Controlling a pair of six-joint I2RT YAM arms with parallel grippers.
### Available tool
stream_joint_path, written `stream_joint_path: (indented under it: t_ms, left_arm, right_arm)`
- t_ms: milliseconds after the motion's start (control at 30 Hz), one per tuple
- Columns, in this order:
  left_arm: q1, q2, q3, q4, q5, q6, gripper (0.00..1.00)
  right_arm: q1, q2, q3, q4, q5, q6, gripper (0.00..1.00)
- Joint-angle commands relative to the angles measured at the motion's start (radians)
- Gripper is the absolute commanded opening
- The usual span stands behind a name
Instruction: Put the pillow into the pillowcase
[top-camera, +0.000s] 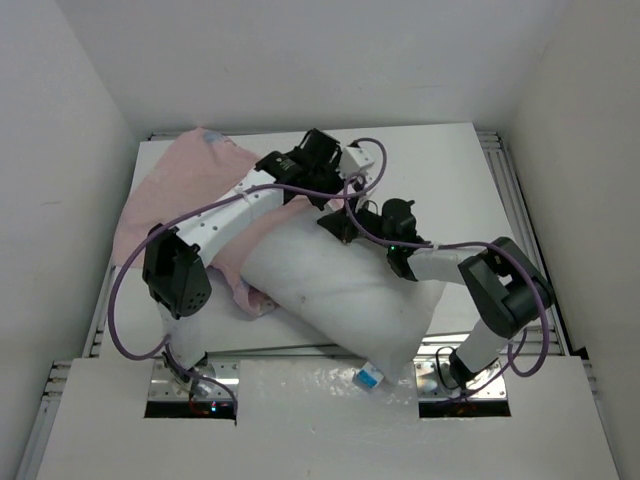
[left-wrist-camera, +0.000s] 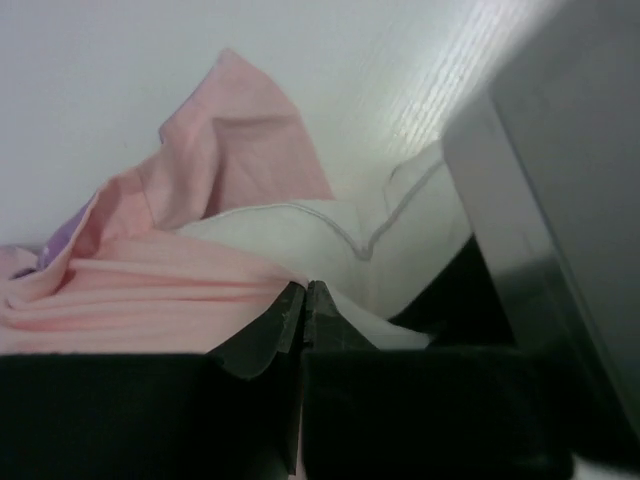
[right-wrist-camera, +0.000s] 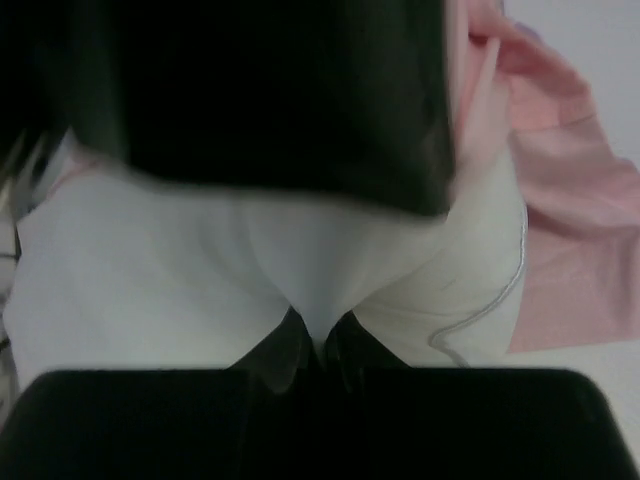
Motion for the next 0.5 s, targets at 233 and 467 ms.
stream_joint_path:
  t_ms: [233, 467]
  left_arm:
    - [-0.058, -0.085, 0.127, -0.184, 0.330, 0.077, 0.00]
    - [-0.055, -0.088, -0.049, 0.008, 0.144, 0.042, 0.10]
  right_arm:
    - [-0.055, 0.065, 0.038, 0.481, 0.629, 0.306, 0.00]
    - [-0.074, 0.109, 0.078, 0.366, 0.812, 0.405, 0.00]
